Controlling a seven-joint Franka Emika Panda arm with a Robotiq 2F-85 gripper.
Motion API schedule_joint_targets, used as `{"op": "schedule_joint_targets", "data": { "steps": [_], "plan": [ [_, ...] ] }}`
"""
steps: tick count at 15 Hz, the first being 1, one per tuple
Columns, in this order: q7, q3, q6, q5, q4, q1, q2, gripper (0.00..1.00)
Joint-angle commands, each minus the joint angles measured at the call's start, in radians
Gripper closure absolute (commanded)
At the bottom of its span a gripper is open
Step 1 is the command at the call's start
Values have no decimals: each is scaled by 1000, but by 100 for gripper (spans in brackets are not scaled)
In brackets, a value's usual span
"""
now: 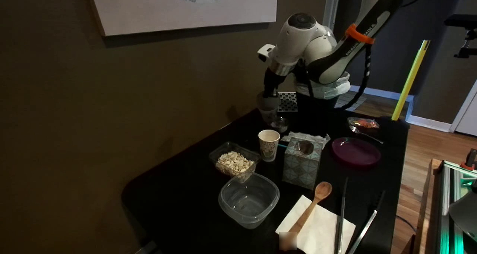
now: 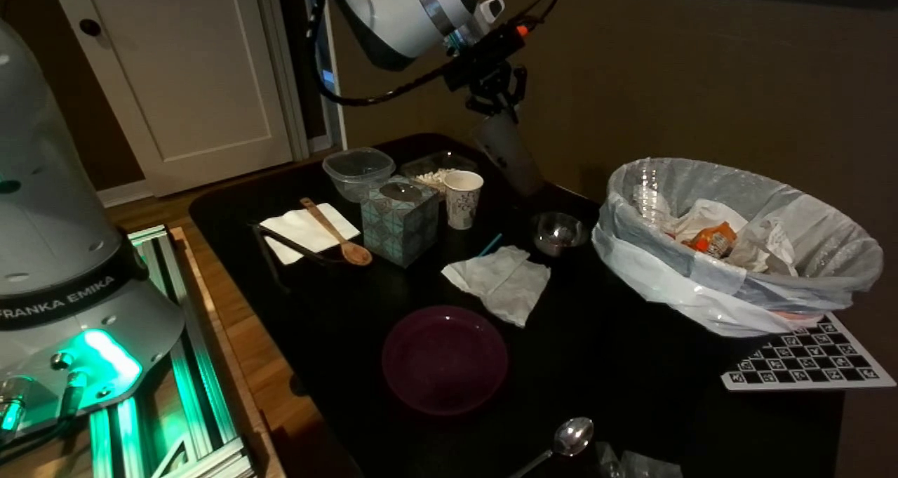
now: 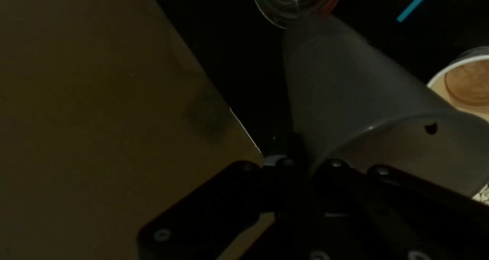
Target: Pour the contents of the plastic cup into the paper cup
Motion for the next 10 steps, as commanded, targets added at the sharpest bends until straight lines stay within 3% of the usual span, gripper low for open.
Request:
{"op": "schedule_joint_targets", "data": {
  "steps": [1,4,10],
  "plan": [
    [129,-71,-26,-202,-4,80,-38,98],
    [257,-94,-65,-336,-10,120,-49,98],
    [449,-87,-179,-494,-32,172,-51,98]
  ]
}}
